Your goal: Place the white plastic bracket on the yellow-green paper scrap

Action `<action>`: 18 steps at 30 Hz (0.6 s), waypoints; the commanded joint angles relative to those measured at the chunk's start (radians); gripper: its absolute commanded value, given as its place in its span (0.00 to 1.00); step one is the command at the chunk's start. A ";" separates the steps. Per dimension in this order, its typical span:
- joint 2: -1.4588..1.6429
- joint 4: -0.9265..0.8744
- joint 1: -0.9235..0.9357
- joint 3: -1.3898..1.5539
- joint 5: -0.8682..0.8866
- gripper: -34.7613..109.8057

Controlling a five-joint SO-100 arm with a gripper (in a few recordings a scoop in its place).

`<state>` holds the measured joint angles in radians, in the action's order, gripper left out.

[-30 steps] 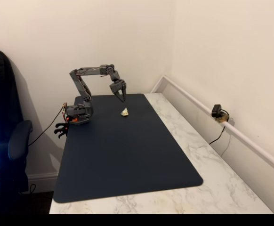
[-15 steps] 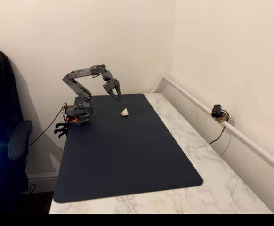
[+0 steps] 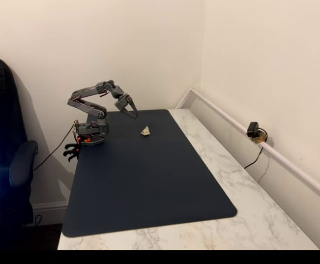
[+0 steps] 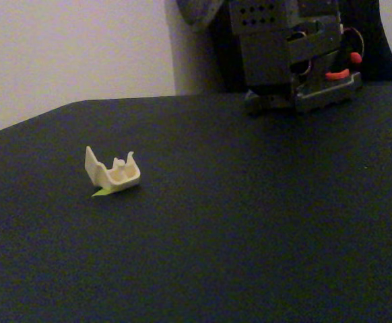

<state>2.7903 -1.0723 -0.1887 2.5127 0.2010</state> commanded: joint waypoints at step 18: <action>0.514 0.144 0.029 0.380 -0.207 0.25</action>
<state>3.2720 -0.9664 -0.1641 2.8747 0.0199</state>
